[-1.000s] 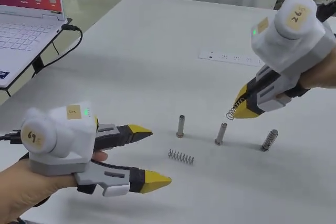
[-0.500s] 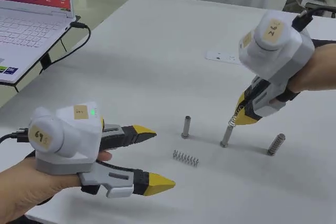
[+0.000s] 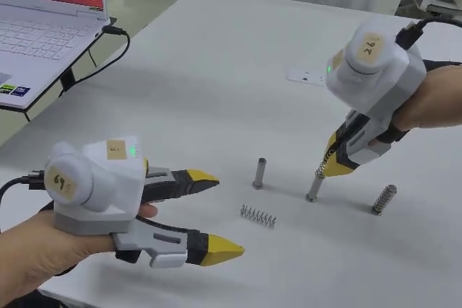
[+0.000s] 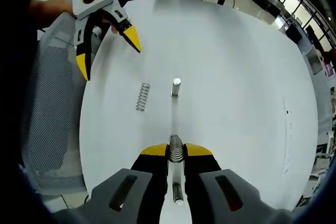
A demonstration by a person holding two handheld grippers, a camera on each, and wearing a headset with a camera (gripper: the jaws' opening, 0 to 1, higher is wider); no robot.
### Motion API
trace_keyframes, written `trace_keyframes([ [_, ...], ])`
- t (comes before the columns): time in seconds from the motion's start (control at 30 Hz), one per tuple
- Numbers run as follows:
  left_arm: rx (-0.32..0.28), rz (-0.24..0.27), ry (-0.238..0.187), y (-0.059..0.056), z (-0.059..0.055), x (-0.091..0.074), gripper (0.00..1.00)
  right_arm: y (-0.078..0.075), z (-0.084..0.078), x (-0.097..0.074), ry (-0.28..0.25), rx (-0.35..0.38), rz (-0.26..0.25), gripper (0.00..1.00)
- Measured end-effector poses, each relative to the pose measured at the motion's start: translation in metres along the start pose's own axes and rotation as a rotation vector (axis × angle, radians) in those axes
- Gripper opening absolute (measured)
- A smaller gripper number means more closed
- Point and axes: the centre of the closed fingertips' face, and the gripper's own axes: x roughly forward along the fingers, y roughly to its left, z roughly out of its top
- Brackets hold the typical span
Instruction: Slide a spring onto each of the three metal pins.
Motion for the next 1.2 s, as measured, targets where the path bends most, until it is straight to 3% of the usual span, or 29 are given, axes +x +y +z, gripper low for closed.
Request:
trace_keyframes([
  [0.7, 0.004, -0.006, 0.003, -0.001, -0.001, 0.001, 0.55, 0.006, -0.011, 0.034, 0.063, 0.018, 0.027, 0.09],
  [1.2, 0.005, -0.003, 0.002, 0.001, -0.001, 0.000, 0.55, 0.010, -0.014, 0.045, 0.056, 0.041, 0.032, 0.09],
])
